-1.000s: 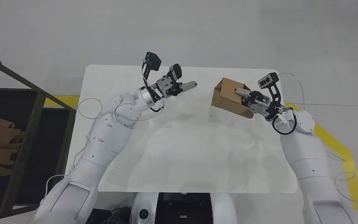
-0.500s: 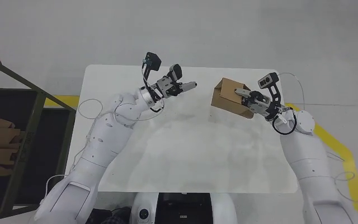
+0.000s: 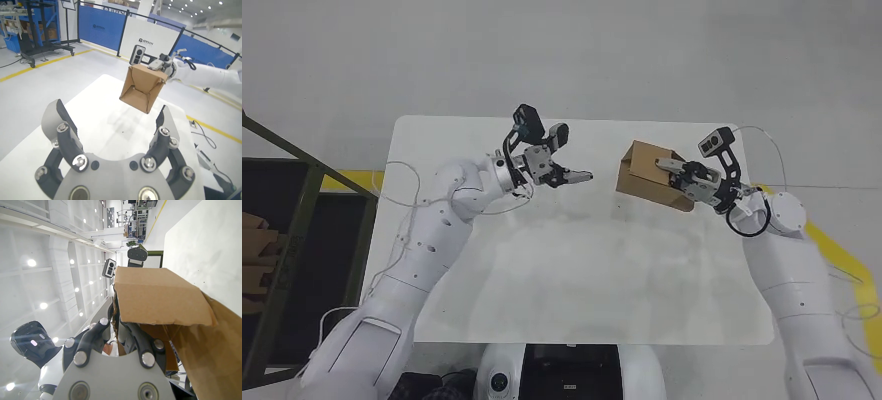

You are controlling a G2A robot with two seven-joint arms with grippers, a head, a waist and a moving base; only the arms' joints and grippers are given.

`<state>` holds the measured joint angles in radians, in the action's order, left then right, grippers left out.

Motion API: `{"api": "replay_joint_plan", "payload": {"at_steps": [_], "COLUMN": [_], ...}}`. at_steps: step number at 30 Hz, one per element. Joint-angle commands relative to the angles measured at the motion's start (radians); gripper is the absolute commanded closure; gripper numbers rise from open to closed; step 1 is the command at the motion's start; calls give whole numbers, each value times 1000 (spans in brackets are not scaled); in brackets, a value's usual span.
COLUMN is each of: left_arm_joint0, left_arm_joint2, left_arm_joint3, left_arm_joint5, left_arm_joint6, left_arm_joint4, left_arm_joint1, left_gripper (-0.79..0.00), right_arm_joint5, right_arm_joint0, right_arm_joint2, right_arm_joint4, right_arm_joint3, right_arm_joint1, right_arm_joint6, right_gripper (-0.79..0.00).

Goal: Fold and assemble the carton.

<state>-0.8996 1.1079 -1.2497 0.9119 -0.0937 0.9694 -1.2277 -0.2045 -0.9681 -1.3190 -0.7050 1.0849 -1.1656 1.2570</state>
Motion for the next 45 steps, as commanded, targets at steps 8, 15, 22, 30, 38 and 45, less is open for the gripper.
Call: {"api": "replay_joint_plan", "payload": {"at_steps": [8,15,22,30,38,45], "left_arm_joint0": [58,112,122,135,143,144], "left_arm_joint2": [-88,-154,-216,-282,-315,-324], "left_arm_joint3": [61,79,92,113,133,149], "left_arm_joint5": [100,100,73,-26,-65,-24], "left_arm_joint6": [171,314,447,503,529,534], "left_arm_joint4": [247,411,555,587,594,573], "left_arm_joint1": [15,32,26,1,-15,-19], "left_gripper": [-785,-785,-785,-785,-785,-785], "right_arm_joint5": [1,-48,-64,-72,-68,-64], "right_arm_joint0": [42,54,39,13,-9,-13], "right_arm_joint2": [21,45,64,80,86,85], "right_arm_joint4": [-11,2,4,12,10,6], "right_arm_joint3": [-69,-74,-42,7,42,50], "right_arm_joint1": [-4,-8,-10,-11,-10,-8], "right_arm_joint6": [42,82,93,87,85,86], "right_gripper": [0,0,0,0,0,0]}}
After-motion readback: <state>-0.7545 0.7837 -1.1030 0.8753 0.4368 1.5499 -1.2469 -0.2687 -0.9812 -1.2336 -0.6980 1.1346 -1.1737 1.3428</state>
